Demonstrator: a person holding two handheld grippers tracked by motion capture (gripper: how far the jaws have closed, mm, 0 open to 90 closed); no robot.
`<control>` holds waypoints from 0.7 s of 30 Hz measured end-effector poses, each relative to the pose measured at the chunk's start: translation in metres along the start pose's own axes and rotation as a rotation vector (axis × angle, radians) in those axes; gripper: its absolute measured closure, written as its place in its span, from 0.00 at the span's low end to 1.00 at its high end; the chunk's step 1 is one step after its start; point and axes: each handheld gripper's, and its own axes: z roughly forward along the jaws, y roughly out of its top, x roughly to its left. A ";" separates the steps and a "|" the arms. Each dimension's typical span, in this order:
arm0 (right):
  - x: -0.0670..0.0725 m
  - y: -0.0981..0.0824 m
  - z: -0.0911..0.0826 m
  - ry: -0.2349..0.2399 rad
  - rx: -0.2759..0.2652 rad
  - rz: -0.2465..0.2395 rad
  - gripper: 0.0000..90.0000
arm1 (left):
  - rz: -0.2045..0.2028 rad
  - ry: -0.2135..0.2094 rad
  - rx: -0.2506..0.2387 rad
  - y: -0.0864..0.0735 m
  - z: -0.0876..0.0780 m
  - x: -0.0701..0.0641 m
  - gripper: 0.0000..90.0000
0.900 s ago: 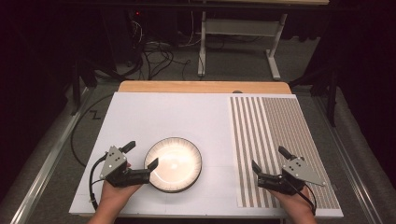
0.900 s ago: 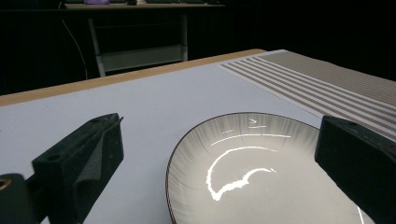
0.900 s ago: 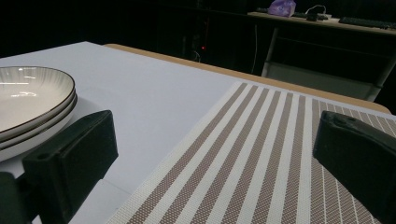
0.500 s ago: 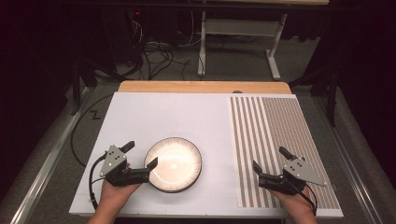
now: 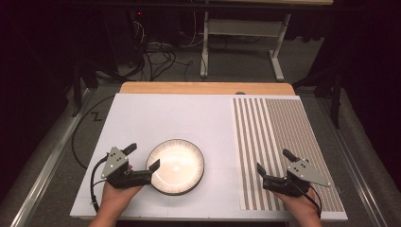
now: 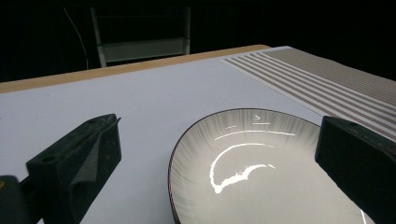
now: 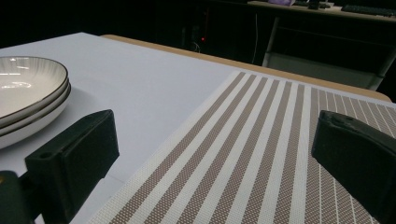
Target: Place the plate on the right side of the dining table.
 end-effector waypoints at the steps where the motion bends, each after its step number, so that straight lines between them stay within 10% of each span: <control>1: -0.001 -0.001 0.001 0.004 0.003 0.000 0.03 | -0.001 0.001 0.001 0.000 0.000 0.000 0.03; 21: 0.038 0.010 0.022 0.133 0.013 -0.046 0.01 | 0.021 0.003 0.055 0.002 0.003 0.004 0.06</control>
